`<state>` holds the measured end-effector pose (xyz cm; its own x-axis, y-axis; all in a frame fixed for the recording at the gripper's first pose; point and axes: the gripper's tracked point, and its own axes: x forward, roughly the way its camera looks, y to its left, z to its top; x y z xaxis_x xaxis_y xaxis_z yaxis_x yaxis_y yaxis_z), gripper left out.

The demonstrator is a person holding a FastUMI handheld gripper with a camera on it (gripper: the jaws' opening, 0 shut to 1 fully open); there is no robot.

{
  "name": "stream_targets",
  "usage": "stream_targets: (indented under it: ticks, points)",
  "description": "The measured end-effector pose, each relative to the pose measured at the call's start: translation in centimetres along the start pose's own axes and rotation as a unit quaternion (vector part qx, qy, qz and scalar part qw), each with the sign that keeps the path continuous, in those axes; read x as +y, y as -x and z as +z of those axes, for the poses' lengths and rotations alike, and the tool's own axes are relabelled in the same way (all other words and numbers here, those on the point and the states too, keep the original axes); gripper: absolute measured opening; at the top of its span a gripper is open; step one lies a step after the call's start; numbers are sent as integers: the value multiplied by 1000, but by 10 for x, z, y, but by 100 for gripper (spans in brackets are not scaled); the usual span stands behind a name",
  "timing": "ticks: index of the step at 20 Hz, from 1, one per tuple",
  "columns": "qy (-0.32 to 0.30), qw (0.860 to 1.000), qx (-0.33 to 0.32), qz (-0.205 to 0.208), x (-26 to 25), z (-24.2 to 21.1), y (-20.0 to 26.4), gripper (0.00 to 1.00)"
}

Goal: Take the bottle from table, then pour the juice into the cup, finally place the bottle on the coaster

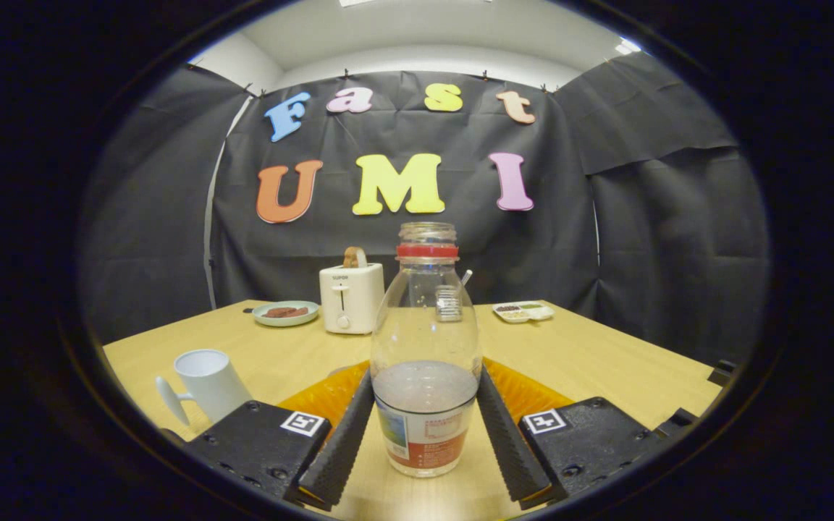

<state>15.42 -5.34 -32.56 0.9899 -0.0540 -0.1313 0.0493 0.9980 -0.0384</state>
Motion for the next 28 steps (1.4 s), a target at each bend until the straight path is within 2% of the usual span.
stream_targets:
  ticks: [6,13,20,25,28]
  points:
    - [8,1000,-15,14,4,0,-4,83]
    - [16,1000,2,-15,-7,-7,-8,85]
    - [30,999,14,-23,-6,-9,-13,85]
    - [96,995,12,-31,-7,-3,-2,81]
    - [116,993,-11,-24,-6,19,16,81]
